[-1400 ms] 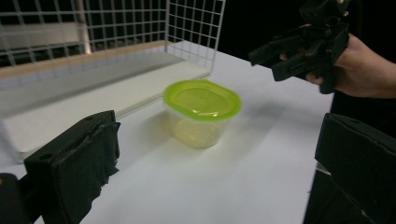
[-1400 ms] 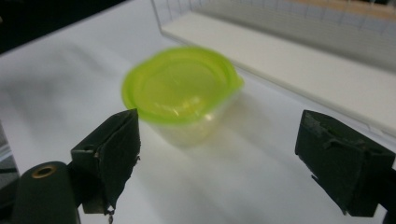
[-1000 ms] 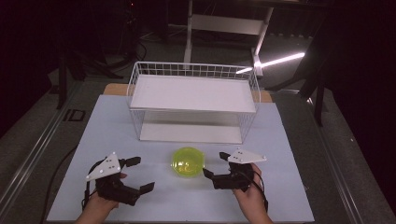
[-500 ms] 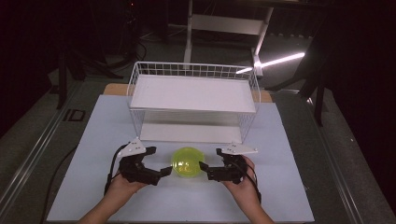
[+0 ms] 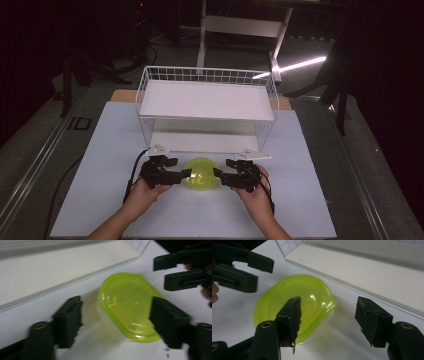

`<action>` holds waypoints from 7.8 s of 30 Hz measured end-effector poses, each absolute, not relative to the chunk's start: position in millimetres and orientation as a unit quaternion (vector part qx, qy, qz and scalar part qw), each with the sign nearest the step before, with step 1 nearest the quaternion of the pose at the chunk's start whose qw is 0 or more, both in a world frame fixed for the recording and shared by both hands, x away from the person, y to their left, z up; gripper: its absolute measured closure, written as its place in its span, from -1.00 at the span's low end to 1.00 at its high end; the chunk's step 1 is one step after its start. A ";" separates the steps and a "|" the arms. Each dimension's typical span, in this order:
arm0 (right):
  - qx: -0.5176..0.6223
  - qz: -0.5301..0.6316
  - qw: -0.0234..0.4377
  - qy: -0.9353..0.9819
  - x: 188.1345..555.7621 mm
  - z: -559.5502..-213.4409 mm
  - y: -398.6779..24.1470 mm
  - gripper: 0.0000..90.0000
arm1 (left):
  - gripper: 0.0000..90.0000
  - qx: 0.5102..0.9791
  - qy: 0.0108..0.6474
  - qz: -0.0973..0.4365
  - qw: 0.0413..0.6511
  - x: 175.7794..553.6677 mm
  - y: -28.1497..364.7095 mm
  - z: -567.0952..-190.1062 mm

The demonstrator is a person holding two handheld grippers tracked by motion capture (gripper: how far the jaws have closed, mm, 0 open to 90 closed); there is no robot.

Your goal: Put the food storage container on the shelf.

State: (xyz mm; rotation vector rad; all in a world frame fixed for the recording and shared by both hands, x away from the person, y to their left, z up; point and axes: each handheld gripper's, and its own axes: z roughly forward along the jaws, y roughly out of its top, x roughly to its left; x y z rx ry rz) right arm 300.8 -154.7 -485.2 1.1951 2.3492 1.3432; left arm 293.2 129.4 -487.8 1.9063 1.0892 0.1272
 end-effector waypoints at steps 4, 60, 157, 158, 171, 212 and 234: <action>0.407 0.446 0.087 0.792 301.3 -490.5 -153.3 -0.08 | -0.17 0.771 0.457 0.040 0.442 295.1 130.2 -492.7; 0.433 0.459 0.137 0.763 286.3 -449.2 -141.8 0.75 | 0.82 0.765 0.429 0.034 0.480 289.0 124.1 -466.0; 0.470 0.432 0.206 0.741 324.5 -496.4 -127.3 0.99 | -0.98 0.722 0.414 0.115 0.542 308.8 119.6 -489.7; 0.470 0.432 0.206 0.741 324.5 -496.4 -127.3 0.99 | -0.98 0.722 0.414 0.115 0.542 308.8 119.6 -489.7; 0.485 0.413 0.195 0.746 345.0 -512.3 -114.3 1.00 | -0.98 0.719 0.398 0.132 0.554 258.7 147.7 -497.8; 0.448 0.422 0.167 0.770 341.1 -503.6 -94.7 0.35 | -0.98 0.723 0.373 0.132 0.566 259.3 153.2 -487.3; 0.358 0.477 0.157 0.787 275.8 -476.8 -131.2 -0.68 | -0.98 0.757 0.322 0.119 0.555 238.1 166.1 -473.7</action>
